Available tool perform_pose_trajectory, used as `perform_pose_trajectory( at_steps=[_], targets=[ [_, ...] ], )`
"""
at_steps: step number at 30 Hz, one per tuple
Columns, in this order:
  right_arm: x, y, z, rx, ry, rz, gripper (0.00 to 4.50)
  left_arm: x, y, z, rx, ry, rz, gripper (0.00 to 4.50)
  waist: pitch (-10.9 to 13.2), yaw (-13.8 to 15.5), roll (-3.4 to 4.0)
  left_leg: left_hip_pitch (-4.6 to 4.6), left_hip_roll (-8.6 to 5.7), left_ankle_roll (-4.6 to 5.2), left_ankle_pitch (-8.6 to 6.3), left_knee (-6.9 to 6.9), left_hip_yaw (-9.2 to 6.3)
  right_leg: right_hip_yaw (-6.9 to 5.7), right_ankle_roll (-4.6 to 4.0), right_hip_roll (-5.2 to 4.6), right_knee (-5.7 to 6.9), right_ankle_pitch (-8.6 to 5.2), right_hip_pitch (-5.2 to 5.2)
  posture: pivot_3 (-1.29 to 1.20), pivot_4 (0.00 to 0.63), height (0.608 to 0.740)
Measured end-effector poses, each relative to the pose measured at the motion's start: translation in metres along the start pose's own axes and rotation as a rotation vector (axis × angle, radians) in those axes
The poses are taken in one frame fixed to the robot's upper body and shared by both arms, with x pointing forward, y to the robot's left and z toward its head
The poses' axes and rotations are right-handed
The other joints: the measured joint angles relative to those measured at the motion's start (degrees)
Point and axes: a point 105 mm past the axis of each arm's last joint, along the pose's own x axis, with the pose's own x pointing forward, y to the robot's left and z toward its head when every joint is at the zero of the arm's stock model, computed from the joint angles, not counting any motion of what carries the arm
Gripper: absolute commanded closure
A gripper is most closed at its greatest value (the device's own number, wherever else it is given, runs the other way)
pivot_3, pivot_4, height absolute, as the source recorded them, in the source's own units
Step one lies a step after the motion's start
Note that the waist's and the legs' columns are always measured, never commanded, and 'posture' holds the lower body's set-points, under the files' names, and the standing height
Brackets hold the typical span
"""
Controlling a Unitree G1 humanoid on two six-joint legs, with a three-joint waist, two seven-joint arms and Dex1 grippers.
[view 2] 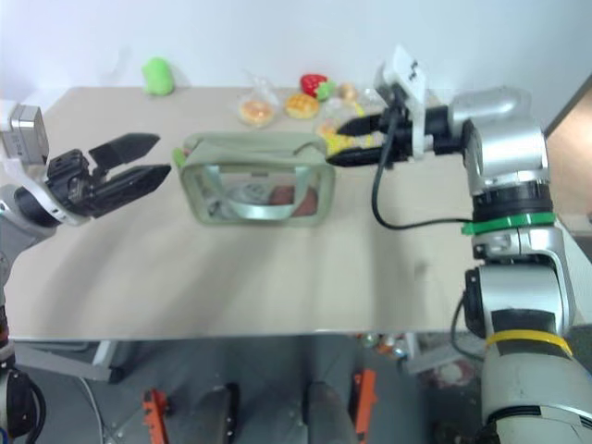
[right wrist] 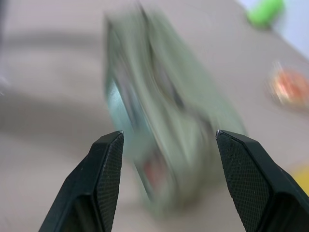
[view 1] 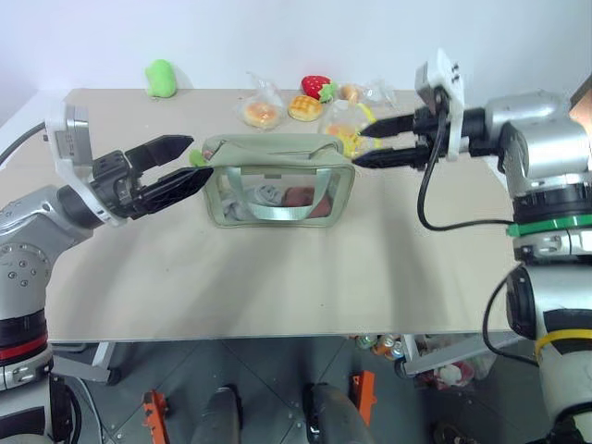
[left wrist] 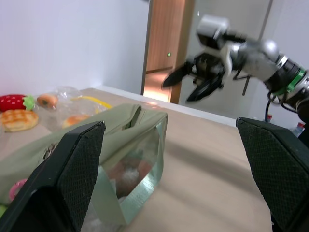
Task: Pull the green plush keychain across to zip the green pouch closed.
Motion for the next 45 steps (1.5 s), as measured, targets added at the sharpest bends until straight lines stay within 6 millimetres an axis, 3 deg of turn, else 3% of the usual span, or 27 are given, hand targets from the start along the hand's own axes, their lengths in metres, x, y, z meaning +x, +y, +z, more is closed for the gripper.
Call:
perform_pose_trajectory(
  at_steps=[3, 9, 18, 28, 34, 38, 43, 45],
  targets=[
    [0.004, -0.004, -0.016, 0.013, 0.033, -0.035, 1.36, 0.000, 0.001, 0.000, -0.003, -0.001, -0.001, 0.00, 0.0, -0.4, 0.01, 0.05, 0.00, 0.00, 0.00, -0.02, 0.05, 0.13, 0.00, 0.06, 0.01, 0.02, -0.03, 0.00, 0.150, 0.740],
    [0.027, -0.003, -0.026, 0.054, 0.029, -0.028, 1.36, -0.002, 0.005, 0.001, -0.006, 0.006, 0.013, 0.00, 0.0, -0.5, 0.01, 0.02, 0.04, 0.01, 0.00, -0.01, 0.03, 0.25, 0.00, 0.18, 0.02, 0.02, -0.02, 0.00, 0.150, 0.740],
    [0.043, 0.002, -0.015, 0.036, 0.007, 0.011, 1.36, -0.007, 0.007, 0.001, -0.009, 0.002, 0.037, 0.00, 0.0, -0.1, 0.00, 0.01, 0.04, 0.00, 0.00, -0.03, 0.01, 0.28, 0.02, 0.21, 0.00, 0.02, -0.02, 0.00, 0.150, 0.740],
    [0.052, 0.001, -0.018, 0.037, 0.001, -0.005, 4.48, -0.011, 0.018, 0.001, -0.032, -0.034, 0.105, 0.00, 0.0, -0.1, 0.01, 0.02, 0.04, 0.00, 0.00, -0.02, 0.00, 0.28, 0.02, 0.23, 0.01, 0.02, -0.01, 0.00, 0.150, 0.740],
    [0.052, 0.001, -0.017, 0.029, -0.001, -0.004, 4.48, -0.017, 0.032, -0.004, -0.075, -0.049, 0.175, 0.00, 0.0, -0.1, 0.00, 0.00, 0.04, 0.00, 0.00, -0.02, 0.00, 0.29, 0.02, 0.22, 0.01, 0.02, -0.01, 0.00, 0.150, 0.740],
    [0.052, 0.001, -0.017, 0.025, -0.002, -0.006, 4.48, -0.020, 0.052, -0.015, -0.077, 0.000, 0.284, 0.00, 0.0, -0.1, 0.01, 0.02, 0.04, 0.01, 0.01, -0.02, -0.01, 0.29, 0.01, 0.25, 0.02, 0.03, 0.00, 0.00, 0.150, 0.740],
    [0.051, 0.001, -0.018, 0.023, 0.001, -0.010, 4.48, -0.019, 0.088, -0.065, -0.115, 0.167, 0.473, 0.00, 0.0, 0.0, 0.00, 0.02, 0.02, 0.01, 0.01, 0.00, -0.01, 0.31, 0.08, 0.25, 0.01, 0.06, 0.03, 0.00, 0.150, 0.740],
    [0.051, 0.002, -0.017, 0.017, 0.001, -0.009, 4.48, -0.016, 0.098, -0.076, -0.116, 0.191, 0.522, 0.00, 0.0, 0.0, 0.00, 0.01, 0.02, 0.01, 0.01, -0.01, -0.02, 0.31, 0.17, 0.26, 0.01, 0.12, 0.02, 0.00, 0.150, 0.740]
  ],
)
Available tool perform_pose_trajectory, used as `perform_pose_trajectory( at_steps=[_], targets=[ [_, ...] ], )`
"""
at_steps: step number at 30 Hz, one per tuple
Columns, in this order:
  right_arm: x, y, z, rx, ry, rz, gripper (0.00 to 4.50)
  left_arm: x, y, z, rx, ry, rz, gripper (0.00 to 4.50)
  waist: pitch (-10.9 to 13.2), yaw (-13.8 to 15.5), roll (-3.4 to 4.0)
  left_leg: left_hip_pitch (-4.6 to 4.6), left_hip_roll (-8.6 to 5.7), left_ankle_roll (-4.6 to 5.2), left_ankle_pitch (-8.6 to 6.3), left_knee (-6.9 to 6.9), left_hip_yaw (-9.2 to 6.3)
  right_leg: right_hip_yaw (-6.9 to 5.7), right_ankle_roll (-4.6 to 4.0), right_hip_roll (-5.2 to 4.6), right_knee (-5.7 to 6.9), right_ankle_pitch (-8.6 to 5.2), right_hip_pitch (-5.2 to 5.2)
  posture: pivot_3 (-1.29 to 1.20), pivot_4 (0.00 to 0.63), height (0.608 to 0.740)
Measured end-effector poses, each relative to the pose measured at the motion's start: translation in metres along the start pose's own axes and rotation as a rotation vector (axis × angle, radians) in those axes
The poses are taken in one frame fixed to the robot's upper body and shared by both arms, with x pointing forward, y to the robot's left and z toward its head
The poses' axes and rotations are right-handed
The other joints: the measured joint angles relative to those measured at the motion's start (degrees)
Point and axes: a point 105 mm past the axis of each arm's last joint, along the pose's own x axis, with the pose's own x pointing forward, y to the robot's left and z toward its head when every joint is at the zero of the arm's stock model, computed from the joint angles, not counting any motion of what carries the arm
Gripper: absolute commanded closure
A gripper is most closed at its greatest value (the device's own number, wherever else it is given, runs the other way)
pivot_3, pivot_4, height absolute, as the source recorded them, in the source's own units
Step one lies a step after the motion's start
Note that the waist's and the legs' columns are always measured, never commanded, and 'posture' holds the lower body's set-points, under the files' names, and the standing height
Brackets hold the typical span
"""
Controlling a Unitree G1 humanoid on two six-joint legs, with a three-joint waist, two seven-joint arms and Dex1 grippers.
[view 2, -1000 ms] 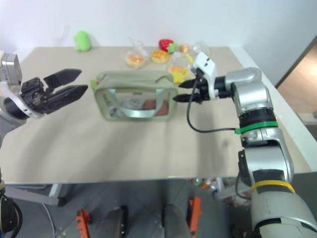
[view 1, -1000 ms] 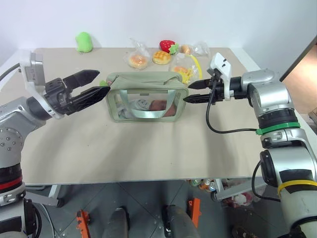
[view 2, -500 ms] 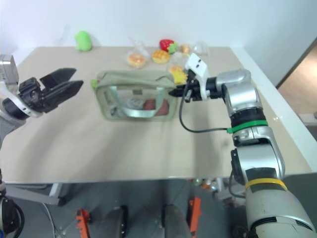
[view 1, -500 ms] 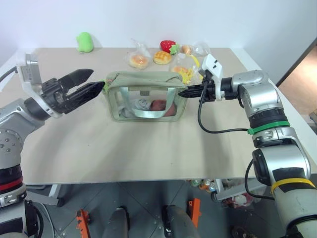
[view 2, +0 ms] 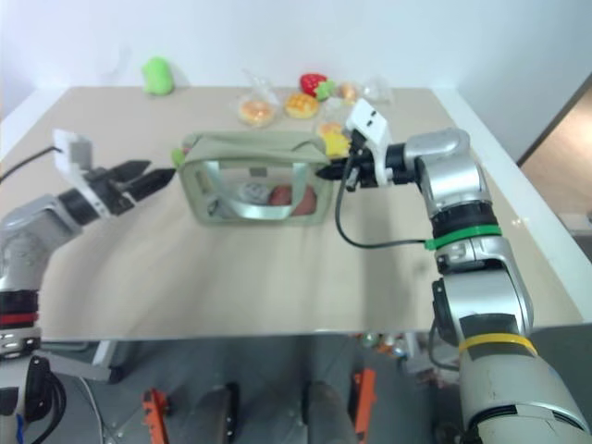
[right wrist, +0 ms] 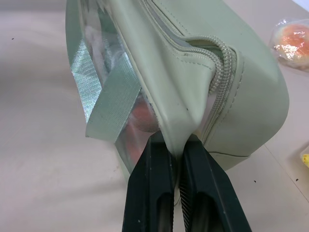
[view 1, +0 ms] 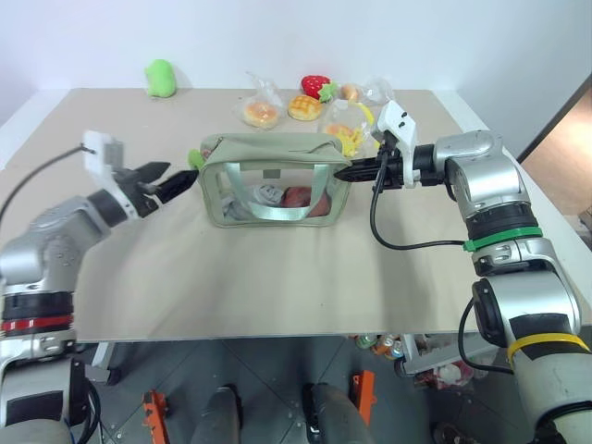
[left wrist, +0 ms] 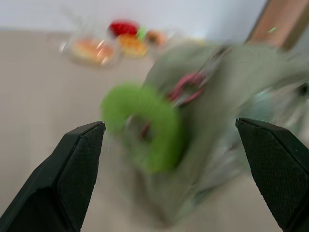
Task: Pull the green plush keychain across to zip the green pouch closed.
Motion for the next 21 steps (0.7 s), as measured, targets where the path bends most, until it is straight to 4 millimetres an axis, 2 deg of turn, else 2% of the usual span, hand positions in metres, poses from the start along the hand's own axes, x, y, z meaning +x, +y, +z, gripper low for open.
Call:
perform_pose_trajectory(
  at_steps=[4, 7, 10, 13, 16, 21],
  targets=[
    [0.001, 0.000, 0.000, -0.001, -0.001, -0.006, 4.48, 0.014, 0.009, 0.012, 0.040, -0.033, 0.062, 0.00, 0.0, 0.0, 0.00, 0.00, 0.00, 0.00, 0.00, -0.02, -0.02, 0.00, 0.14, 0.01, 0.00, 0.08, -0.01, 0.00, 0.150, 0.740],
    [0.001, 0.001, 0.000, -0.003, -0.001, -0.008, 4.48, 0.019, 0.018, 0.011, 0.040, -0.035, 0.107, 0.00, 0.0, 0.0, 0.00, 0.00, 0.00, 0.00, 0.00, -0.02, -0.01, 0.00, 0.15, 0.00, 0.00, 0.08, -0.01, 0.00, 0.150, 0.740],
    [0.002, 0.003, -0.003, -0.004, -0.001, -0.009, 4.48, 0.019, 0.033, 0.003, 0.027, -0.010, 0.172, 0.00, 0.0, 0.0, 0.00, 0.00, 0.00, 0.00, 0.00, -0.03, -0.02, 0.00, 0.16, 0.01, 0.00, 0.09, -0.01, 0.00, 0.150, 0.740],
    [0.002, 0.004, -0.003, -0.009, -0.002, -0.009, 4.48, 0.016, 0.040, 0.002, -0.008, -0.020, 0.187, 0.00, 0.0, -0.1, 0.00, 0.01, 0.00, 0.00, 0.00, -0.02, -0.01, 0.00, 0.16, 0.01, 0.00, 0.10, -0.01, 0.00, 0.150, 0.740],
    [0.001, 0.004, -0.003, -0.007, -0.001, -0.013, 4.48, 0.011, 0.045, 0.007, -0.028, -0.040, 0.192, 0.00, 0.0, -0.1, 0.00, 0.01, 0.00, 0.00, 0.00, -0.02, -0.02, 0.00, 0.16, 0.00, 0.00, 0.10, -0.01, 0.00, 0.150, 0.740],
    [0.000, 0.002, -0.003, -0.007, 0.002, -0.023, 4.48, 0.009, 0.047, 0.002, -0.044, -0.017, 0.184, 0.00, 0.0, 0.0, 0.00, 0.00, 0.00, 0.00, 0.00, -0.02, -0.02, 0.00, 0.17, 0.00, 0.00, 0.10, 0.00, 0.00, 0.150, 0.740]
  ],
)
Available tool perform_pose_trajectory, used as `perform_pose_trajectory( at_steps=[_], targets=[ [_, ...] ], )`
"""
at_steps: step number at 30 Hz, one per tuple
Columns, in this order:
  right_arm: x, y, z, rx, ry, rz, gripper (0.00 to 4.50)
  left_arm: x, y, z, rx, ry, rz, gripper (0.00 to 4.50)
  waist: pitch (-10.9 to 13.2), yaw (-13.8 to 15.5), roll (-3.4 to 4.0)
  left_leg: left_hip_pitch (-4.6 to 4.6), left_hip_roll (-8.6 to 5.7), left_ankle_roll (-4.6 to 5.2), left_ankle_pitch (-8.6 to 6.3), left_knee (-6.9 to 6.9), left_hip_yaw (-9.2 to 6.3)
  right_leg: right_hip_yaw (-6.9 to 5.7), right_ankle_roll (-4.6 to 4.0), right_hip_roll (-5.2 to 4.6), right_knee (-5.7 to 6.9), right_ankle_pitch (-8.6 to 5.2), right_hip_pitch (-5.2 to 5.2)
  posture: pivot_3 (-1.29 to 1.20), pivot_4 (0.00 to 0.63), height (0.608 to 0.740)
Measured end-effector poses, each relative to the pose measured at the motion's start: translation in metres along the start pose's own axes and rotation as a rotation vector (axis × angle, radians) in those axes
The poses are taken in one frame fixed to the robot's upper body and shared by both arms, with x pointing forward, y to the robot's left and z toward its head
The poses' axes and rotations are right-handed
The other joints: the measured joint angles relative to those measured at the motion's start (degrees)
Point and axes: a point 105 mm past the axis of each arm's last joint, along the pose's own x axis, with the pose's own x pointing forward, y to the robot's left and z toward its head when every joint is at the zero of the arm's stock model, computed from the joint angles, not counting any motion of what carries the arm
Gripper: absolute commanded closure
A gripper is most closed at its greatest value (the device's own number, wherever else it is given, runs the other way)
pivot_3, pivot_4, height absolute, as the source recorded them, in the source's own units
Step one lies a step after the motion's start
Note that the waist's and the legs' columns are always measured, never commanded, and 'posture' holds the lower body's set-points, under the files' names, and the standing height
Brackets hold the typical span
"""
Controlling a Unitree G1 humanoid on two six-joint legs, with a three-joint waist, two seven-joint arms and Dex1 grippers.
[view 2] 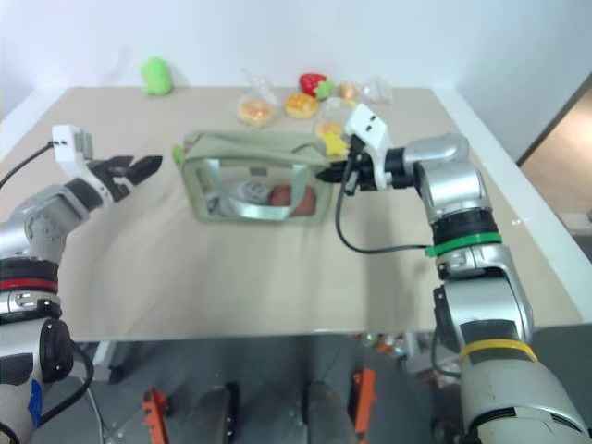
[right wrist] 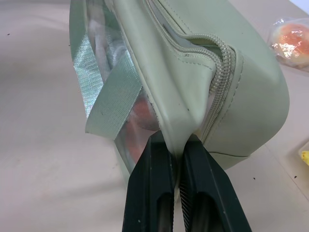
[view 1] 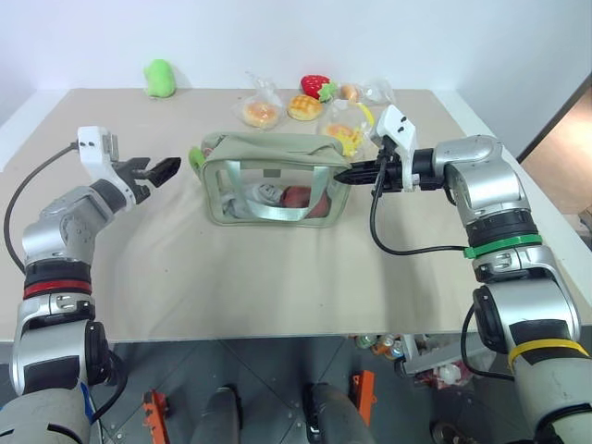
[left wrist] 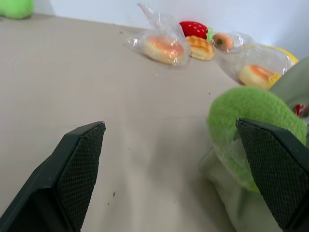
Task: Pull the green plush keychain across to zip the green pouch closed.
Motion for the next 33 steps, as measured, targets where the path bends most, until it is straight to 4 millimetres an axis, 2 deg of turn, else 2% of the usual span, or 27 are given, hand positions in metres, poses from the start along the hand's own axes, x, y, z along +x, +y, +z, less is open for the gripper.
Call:
perform_pose_trajectory(
  at_steps=[6, 11, 21, 28, 31, 33],
  targets=[
    [0.000, -0.001, 0.000, 0.000, 0.000, -0.008, 4.48, 0.006, -0.011, -0.011, 0.008, 0.052, -0.059, 0.00, 0.0, 0.0, 0.00, 0.00, 0.00, 0.00, 0.00, 0.00, 0.00, 0.00, 0.02, 0.00, 0.00, 0.01, 0.00, 0.00, 0.150, 0.740],
    [0.000, -0.001, 0.000, 0.001, -0.001, -0.009, 4.48, 0.009, -0.013, -0.017, 0.017, 0.073, -0.058, 0.00, 0.0, 0.0, 0.00, 0.01, 0.00, 0.00, 0.00, 0.00, 0.00, 0.00, 0.03, 0.00, 0.00, 0.02, 0.00, 0.00, 0.150, 0.740],
    [0.000, 0.000, 0.000, 0.002, -0.007, -0.010, 4.48, 0.033, -0.019, -0.022, -0.020, 0.073, -0.025, 0.00, 0.0, 0.0, 0.00, 0.00, -0.01, 0.00, 0.00, 0.02, 0.00, 0.01, 0.07, 0.00, 0.00, 0.04, 0.01, 0.00, 0.150, 0.740],
    [-0.001, 0.000, -0.001, 0.001, -0.002, -0.014, 4.48, 0.041, -0.023, -0.031, -0.039, 0.092, -0.029, 0.00, 0.0, 0.0, 0.00, -0.01, -0.02, 0.00, 0.00, 0.01, -0.01, 0.00, 0.08, -0.01, 0.00, 0.05, 0.01, 0.00, 0.150, 0.740],
    [-0.002, 0.000, -0.002, 0.001, -0.001, -0.016, 4.50, 0.043, -0.025, -0.029, -0.034, 0.082, -0.034, 0.67, 0.0, 0.0, 0.00, -0.01, -0.03, 0.00, 0.00, 0.02, -0.01, 0.01, 0.08, -0.01, 0.00, 0.05, 0.02, 0.00, 0.150, 0.740],
    [-0.002, 0.001, -0.002, 0.001, -0.001, -0.016, 4.50, 0.044, -0.025, -0.030, -0.035, 0.081, -0.036, 1.43, 0.0, 0.0, 0.00, 0.00, -0.03, 0.00, 0.00, 0.02, -0.01, 0.01, 0.08, -0.01, 0.00, 0.05, 0.02, 0.00, 0.150, 0.740]
  ],
)
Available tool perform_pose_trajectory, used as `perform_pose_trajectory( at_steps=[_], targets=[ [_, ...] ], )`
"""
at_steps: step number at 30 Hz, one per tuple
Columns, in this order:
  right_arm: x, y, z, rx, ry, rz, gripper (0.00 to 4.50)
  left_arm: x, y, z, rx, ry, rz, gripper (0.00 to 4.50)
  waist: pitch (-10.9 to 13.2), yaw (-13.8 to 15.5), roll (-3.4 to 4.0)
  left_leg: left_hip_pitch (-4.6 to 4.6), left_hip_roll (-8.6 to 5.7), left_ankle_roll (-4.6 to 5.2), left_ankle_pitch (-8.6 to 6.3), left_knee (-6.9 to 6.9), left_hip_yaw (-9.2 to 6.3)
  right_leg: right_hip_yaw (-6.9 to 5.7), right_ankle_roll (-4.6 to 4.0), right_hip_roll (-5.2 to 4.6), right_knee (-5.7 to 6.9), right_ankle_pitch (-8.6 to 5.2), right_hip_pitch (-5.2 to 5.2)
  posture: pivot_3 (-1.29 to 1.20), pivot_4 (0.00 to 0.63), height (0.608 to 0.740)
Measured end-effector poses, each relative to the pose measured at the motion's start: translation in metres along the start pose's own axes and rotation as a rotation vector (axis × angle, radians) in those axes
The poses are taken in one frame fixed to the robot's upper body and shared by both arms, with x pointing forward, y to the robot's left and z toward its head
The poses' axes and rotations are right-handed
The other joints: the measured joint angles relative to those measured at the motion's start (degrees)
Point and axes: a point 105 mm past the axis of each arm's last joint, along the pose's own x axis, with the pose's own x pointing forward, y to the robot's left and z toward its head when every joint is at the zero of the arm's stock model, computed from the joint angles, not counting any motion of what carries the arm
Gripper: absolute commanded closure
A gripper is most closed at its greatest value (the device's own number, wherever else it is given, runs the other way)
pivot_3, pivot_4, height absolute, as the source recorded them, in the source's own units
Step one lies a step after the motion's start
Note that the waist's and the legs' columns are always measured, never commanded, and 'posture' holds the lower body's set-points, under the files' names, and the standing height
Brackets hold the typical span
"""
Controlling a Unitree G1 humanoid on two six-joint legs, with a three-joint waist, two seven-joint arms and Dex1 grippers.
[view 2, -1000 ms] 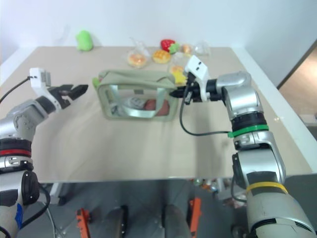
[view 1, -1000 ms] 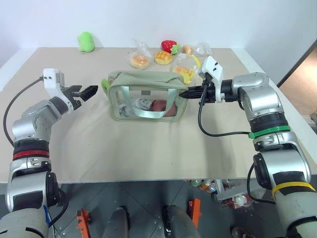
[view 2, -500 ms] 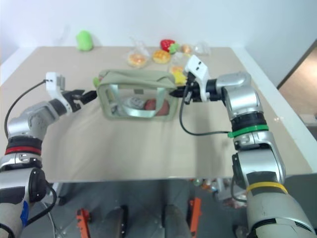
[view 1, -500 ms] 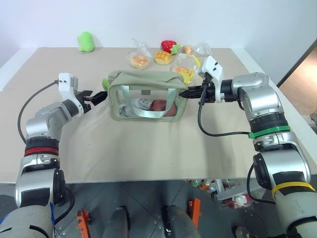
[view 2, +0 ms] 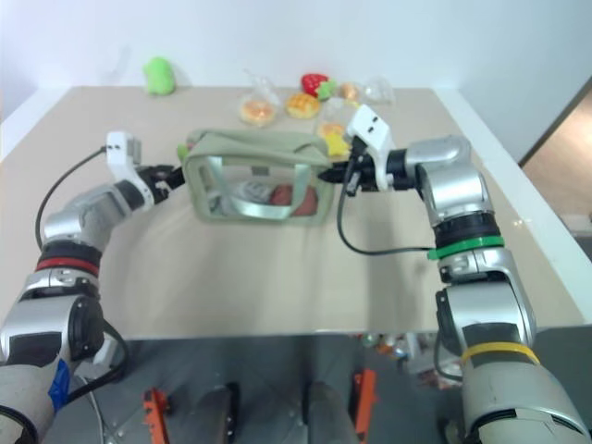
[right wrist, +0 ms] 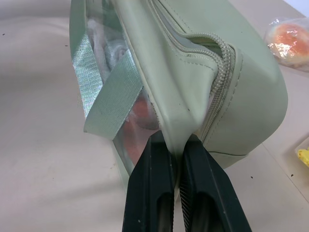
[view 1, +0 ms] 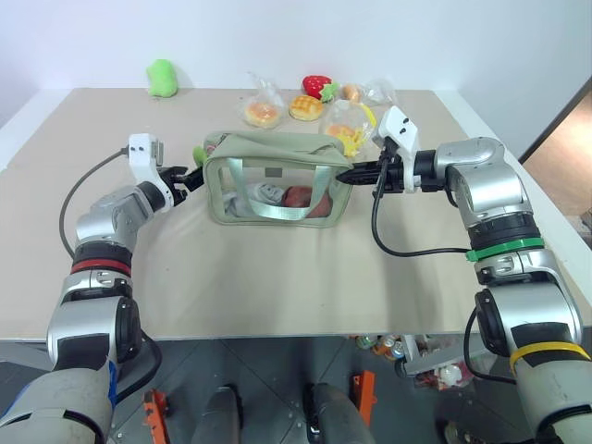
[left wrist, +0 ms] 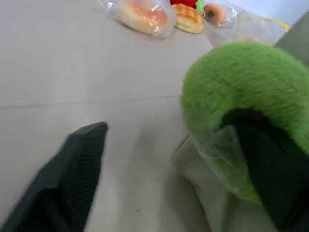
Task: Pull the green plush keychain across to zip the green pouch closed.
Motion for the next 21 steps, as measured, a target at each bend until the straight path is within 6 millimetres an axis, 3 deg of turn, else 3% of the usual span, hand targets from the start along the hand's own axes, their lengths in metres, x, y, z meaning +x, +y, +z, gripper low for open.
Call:
perform_pose_trajectory(
  at_steps=[8, 14, 21],
  targets=[
    [0.000, 0.000, 0.000, -0.003, -0.002, 0.001, 4.50, 0.000, 0.002, 0.000, -0.008, -0.003, 0.014, 4.23, 0.0, 0.0, 0.00, 0.00, 0.00, 0.00, 0.00, 0.00, 0.00, 0.00, 0.00, 0.00, 0.00, 0.00, 0.00, 0.00, 0.150, 0.740],
    [0.000, 0.000, -0.001, -0.003, -0.003, 0.000, 4.50, 0.000, 0.006, 0.012, 0.010, -0.039, 0.049, 4.23, 0.0, 0.0, 0.00, 0.00, 0.00, 0.00, 0.00, 0.00, 0.00, 0.00, 0.00, 0.00, 0.00, 0.00, 0.00, 0.00, 0.150, 0.740],
    [0.002, -0.001, -0.002, -0.007, -0.008, 0.000, 4.50, -0.004, 0.012, 0.061, 0.070, -0.193, 0.121, 4.23, 0.0, 0.0, 0.00, 0.01, 0.00, 0.00, 0.00, 0.00, 0.00, 0.00, 0.01, 0.01, 0.00, 0.01, 0.00, 0.00, 0.150, 0.740]
  ],
)
